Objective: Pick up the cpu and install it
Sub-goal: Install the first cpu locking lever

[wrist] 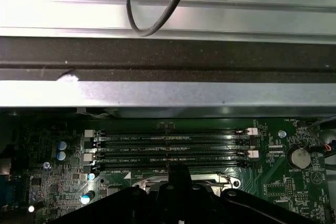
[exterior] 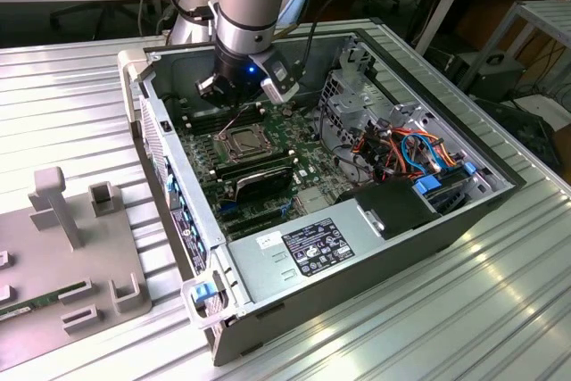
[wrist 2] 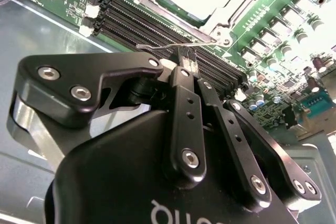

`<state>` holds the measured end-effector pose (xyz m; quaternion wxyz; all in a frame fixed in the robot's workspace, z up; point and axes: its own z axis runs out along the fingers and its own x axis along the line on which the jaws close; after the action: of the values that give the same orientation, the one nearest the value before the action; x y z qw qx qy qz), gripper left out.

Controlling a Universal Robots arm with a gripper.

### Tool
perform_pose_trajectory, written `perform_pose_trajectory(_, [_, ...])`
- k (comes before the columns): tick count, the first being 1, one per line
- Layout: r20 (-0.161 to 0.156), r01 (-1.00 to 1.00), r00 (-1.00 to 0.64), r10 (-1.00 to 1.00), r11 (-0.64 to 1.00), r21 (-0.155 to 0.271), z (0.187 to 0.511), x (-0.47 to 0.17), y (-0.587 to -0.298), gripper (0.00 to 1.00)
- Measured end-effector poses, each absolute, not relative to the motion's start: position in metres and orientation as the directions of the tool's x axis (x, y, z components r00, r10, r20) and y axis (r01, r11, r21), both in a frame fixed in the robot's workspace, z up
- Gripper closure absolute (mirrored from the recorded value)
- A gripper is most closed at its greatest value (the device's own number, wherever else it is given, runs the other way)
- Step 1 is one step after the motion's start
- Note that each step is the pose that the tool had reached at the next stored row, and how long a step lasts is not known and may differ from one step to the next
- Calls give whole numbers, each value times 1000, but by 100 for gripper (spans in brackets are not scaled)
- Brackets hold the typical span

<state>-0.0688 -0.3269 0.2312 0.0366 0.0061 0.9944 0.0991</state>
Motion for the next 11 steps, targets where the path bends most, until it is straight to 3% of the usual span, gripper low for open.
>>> perform_pose_trajectory(11, [-72, 5, -997, 19, 980, 198, 231, -66, -327, 89])
